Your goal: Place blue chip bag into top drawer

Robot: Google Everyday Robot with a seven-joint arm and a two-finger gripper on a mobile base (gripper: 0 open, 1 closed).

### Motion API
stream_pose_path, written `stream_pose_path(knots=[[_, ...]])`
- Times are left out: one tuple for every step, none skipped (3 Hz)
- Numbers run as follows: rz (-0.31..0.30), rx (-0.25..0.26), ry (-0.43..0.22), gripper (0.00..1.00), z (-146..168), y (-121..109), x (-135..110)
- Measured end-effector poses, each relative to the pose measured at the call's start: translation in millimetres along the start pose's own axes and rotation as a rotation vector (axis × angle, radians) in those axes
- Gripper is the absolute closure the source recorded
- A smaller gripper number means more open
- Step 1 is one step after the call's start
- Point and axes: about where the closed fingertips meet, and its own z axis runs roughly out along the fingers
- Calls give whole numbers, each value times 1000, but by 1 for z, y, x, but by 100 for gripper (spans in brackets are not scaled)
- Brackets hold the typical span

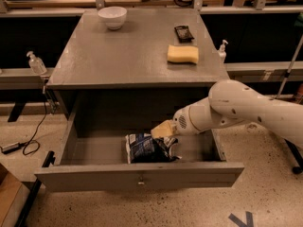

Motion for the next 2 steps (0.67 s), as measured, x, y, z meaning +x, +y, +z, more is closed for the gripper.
stream_pose_path(knots=[[-1, -1, 0, 0, 1, 1, 0], [-2, -1, 0, 0, 1, 1, 0]])
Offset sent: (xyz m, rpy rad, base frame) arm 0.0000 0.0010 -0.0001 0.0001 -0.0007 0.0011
